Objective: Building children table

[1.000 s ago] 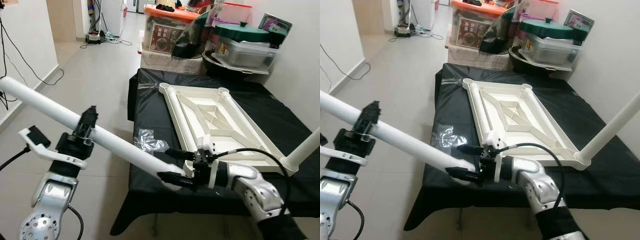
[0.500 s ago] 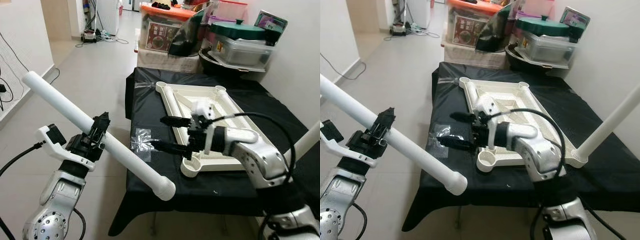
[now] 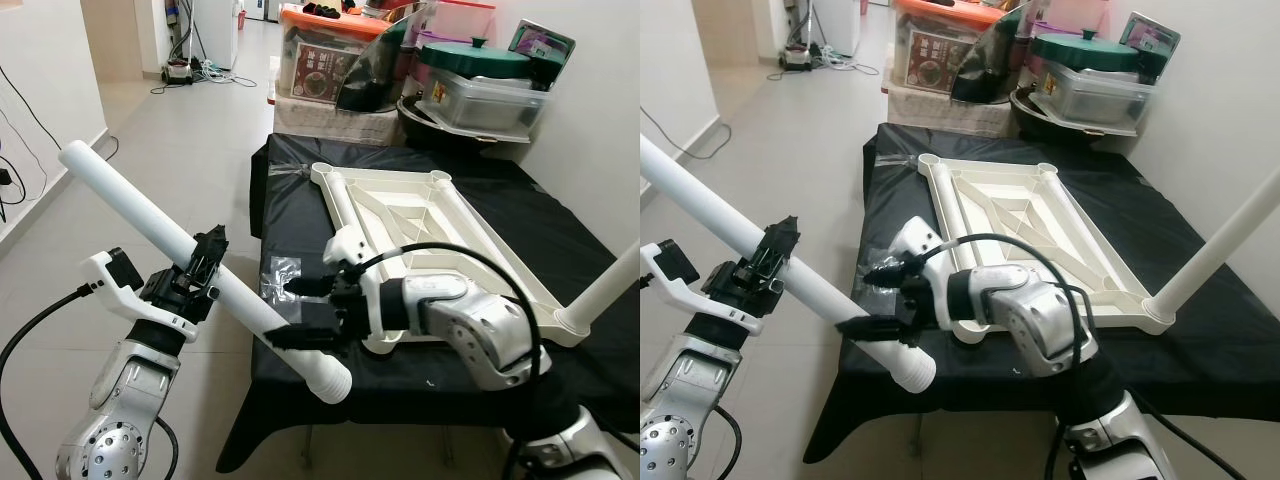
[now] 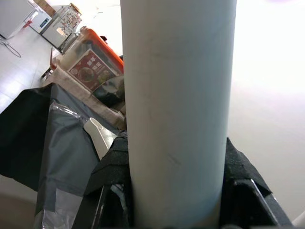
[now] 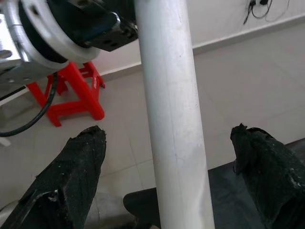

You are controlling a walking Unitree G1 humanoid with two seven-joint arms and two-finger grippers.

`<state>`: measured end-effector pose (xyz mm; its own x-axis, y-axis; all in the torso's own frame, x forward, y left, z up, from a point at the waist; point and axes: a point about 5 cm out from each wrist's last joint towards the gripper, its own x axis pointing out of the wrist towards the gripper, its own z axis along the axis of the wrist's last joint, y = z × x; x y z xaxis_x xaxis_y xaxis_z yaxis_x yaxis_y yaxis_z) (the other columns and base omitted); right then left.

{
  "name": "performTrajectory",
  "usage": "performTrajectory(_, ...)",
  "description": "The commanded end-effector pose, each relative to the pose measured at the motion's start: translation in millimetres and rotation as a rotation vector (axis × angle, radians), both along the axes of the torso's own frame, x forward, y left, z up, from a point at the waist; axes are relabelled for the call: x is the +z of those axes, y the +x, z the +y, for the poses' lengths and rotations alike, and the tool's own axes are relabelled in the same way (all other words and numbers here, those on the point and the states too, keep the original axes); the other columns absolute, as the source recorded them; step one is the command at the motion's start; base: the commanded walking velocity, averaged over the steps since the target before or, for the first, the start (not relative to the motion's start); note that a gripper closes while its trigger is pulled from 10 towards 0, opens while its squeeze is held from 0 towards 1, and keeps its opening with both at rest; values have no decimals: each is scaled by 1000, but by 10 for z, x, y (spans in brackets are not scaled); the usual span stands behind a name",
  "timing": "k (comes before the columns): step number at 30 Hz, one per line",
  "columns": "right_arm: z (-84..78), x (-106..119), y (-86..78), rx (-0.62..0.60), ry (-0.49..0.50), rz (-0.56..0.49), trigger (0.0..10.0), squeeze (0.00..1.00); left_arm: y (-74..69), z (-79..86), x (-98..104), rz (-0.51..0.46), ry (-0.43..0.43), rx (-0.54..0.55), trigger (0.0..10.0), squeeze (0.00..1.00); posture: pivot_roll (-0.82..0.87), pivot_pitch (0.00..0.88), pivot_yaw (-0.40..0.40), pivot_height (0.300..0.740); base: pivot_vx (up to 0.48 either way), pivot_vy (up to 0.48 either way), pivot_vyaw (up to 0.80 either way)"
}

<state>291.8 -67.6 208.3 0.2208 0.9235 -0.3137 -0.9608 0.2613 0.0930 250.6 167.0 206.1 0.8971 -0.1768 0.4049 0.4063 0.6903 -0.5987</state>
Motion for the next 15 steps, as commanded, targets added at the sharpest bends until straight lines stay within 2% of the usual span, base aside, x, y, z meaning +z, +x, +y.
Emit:
performTrajectory(1,33,-33,23,-25,-32,7,10000,1000,-1,-45,-38,8,13,-10,0,0,92,0,-145,740,0,0,0)
performTrajectory(3,67,-70,44,-44,-43,12,10000,1000,2,-57,-46,10,19,-16,0,0,92,0,-145,740,0,0,0)
performTrajectory(5,182,-159,86,-85,-60,17,10000,1000,0,-81,-64,16,25,-23,0,0,101,0,-142,740,0,0,0)
performTrajectory(12,335,-196,130,-132,-78,24,10000,1000,-8,-86,-64,15,28,-21,0,0,107,0,-148,740,0,0,0)
performTrajectory(13,364,-198,125,-129,-86,28,10000,482,-7,-84,-65,16,30,-20,0,0,103,0,-149,740,0,0,0)
performTrajectory(14,382,-200,121,-126,-92,31,10000,482,-6,-84,-66,16,32,-20,0,0,103,0,-149,740,0,0,0)
performTrajectory(15,413,-216,118,-127,-104,38,10000,231,-4,-88,-68,17,33,-21,0,0,103,0,-149,740,0,0,0)
